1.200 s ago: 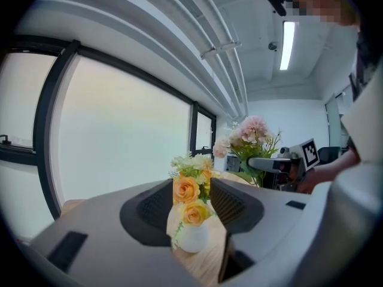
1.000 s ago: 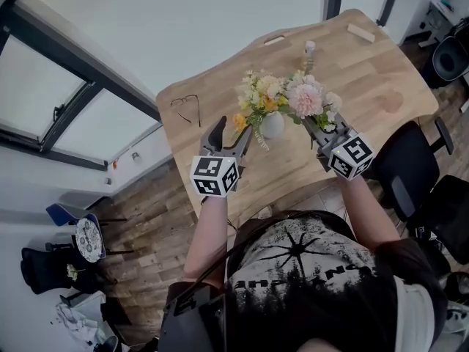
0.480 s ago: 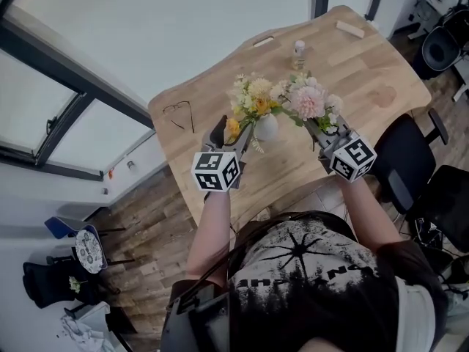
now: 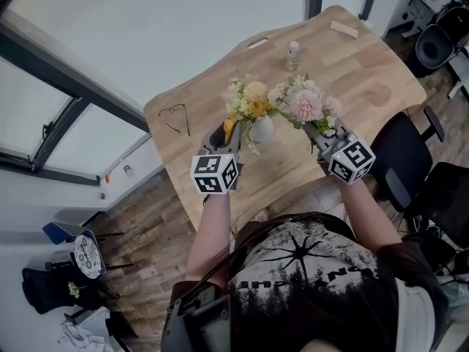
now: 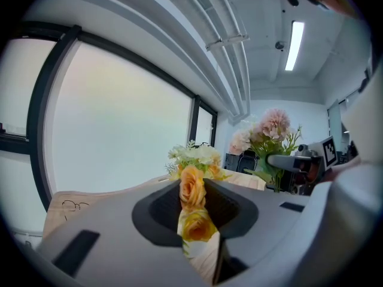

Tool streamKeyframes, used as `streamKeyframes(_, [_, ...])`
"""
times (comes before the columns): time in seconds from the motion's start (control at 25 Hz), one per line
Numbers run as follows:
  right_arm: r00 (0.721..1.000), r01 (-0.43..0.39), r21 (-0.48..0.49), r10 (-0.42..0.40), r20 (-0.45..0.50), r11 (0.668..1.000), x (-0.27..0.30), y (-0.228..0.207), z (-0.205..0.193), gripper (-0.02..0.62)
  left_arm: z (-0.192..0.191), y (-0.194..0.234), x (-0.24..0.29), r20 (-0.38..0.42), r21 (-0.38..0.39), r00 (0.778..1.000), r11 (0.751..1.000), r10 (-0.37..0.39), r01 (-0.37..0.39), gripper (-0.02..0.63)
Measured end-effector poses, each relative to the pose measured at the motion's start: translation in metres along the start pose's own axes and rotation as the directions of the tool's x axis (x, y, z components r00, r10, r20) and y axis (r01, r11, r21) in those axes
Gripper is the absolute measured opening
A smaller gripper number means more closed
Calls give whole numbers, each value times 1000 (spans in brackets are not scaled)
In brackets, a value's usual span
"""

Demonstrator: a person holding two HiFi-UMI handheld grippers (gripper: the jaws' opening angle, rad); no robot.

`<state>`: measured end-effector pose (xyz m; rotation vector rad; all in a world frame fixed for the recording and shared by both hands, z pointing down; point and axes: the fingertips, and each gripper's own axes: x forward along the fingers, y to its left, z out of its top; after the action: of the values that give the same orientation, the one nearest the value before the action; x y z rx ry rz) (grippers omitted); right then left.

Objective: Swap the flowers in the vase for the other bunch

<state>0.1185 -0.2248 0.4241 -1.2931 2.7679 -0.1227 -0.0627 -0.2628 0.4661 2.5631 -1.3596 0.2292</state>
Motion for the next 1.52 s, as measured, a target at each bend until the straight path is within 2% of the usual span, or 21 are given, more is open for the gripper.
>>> streamKeyframes(0.16, [1000,4,0,-4,-5,1000,-1,-2,0,40,5,-1,1,25,-5,1000,1000,-2,2,86])
streamKeyframes(0.64, [1000,4,9,-4,-4,1000,1,-2,1,40,25,-2,2,103,-14,995,1000,-12,13,81])
streamKeyframes(1.16, [1000,-16,12,16,17,1000,1,-5,3,40,50,-3,1,137,4,991,1000,2,-2,78])
streamKeyframes(1.52, [999,-39,14,39,26,999,-1,-4,7,40,92,-3,-7,199,46,980,999,20,-29,78])
